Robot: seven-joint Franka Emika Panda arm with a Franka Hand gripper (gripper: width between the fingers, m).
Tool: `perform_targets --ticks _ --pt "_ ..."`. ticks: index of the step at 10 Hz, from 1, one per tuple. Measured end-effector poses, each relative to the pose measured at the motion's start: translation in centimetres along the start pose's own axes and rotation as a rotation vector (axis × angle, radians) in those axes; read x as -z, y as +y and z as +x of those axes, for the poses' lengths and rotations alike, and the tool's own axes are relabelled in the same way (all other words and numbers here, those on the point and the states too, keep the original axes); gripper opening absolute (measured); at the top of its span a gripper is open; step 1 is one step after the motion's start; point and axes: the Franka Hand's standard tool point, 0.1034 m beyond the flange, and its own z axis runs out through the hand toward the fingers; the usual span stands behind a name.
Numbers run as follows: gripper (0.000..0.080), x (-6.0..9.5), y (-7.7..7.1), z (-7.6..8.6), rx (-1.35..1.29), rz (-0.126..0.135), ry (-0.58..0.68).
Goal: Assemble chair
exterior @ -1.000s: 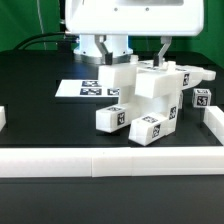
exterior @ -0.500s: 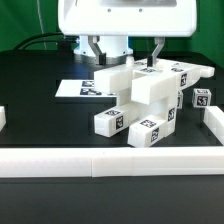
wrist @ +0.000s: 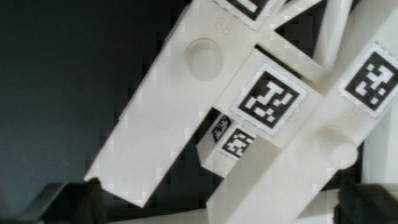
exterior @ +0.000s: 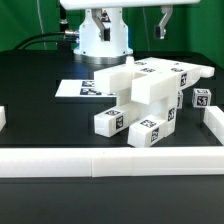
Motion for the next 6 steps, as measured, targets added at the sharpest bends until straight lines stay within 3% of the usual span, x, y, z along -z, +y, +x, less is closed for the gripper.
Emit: perform_targets --ticks 2,4,5,6 --pt "0.0648 -0.2 0.2 -0.3 0.288 0.0 -0.006" --pt "0.0648 -1.0 0.5 -1.8 0.663 0.008 -0.017" --pt "0.0648 -1.0 0.5 -2.3 0.728 0.02 -0.022" --pt "0.0648 -1.0 0.6 -2.2 0.776 0.014 -0.023"
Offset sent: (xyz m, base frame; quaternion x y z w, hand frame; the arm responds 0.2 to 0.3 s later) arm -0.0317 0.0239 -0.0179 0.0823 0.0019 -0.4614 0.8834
